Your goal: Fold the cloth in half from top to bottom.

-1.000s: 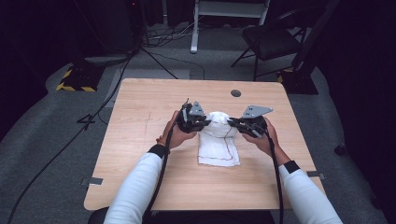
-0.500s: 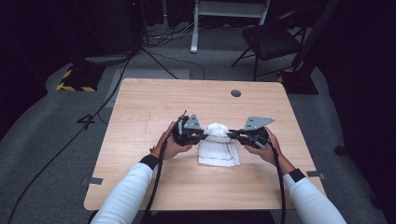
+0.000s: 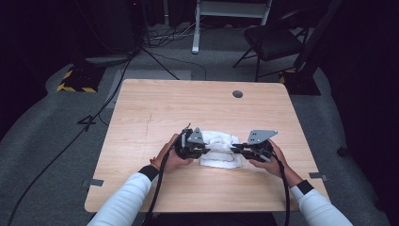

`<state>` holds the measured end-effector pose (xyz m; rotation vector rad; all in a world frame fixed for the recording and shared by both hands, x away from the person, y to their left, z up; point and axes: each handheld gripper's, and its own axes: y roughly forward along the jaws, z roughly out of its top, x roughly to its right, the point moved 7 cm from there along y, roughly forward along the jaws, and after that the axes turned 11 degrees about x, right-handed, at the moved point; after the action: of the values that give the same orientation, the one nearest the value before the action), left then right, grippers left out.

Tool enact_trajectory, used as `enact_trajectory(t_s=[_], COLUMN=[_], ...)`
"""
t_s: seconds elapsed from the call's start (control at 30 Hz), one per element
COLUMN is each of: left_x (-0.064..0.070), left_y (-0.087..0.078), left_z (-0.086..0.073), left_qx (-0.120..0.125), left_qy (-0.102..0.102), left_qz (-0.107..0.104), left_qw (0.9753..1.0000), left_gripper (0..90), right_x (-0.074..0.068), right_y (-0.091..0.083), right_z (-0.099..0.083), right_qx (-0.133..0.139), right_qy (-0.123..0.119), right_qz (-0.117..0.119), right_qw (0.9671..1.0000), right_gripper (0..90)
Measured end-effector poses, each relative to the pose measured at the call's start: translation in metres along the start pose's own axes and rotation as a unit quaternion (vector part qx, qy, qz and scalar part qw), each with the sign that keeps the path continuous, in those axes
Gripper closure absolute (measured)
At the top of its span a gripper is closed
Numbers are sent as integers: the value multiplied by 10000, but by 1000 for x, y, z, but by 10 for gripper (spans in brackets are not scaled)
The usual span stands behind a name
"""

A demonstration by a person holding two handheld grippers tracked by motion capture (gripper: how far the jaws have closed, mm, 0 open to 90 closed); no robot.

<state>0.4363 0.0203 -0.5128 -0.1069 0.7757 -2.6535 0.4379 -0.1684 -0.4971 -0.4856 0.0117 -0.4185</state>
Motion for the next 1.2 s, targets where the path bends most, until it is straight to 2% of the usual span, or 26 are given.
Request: enact_trajectory(t_s=[0.13, 0.27, 0.4, 0.53, 0.73, 0.83, 1.03, 1.2], left_x=[4, 8, 11, 15, 20, 22, 24, 25], left_y=[-1, -2, -4, -5, -7, -7, -7, -7], left_z=[-6, -11, -15, -20, -23, -25, -34, -36], left_qx=[-46, -107, -225, -267, -328, -306, -449, -448], left_qy=[-64, -37, 90, 93, 120, 113, 113, 100], left_qz=[-72, -68, -56, -51, -63, -42, -57, -89], left_qw=[9999, 9999, 9997, 9996, 9994, 9995, 9989, 9989], left_gripper=[754, 751, 746, 742, 717, 700, 697, 750], right_x=[-7, -12, -15, -19, -23, -23, -23, -23], right_y=[-1, -1, -2, -4, -6, -6, -6, -6], right_z=[-9, -18, -25, -31, -37, -39, -43, -46], right_qx=[-129, -270, -355, -442, -591, -615, -629, -650], right_qy=[-16, 1, -5, 8, -121, -107, -39, 3], right_qz=[77, 102, 149, 210, 244, 254, 245, 220], right_qw=[9999, 9996, 9993, 9988, 9979, 9977, 9977, 9976], right_gripper=[808, 780, 786, 798, 831, 832, 829, 818])
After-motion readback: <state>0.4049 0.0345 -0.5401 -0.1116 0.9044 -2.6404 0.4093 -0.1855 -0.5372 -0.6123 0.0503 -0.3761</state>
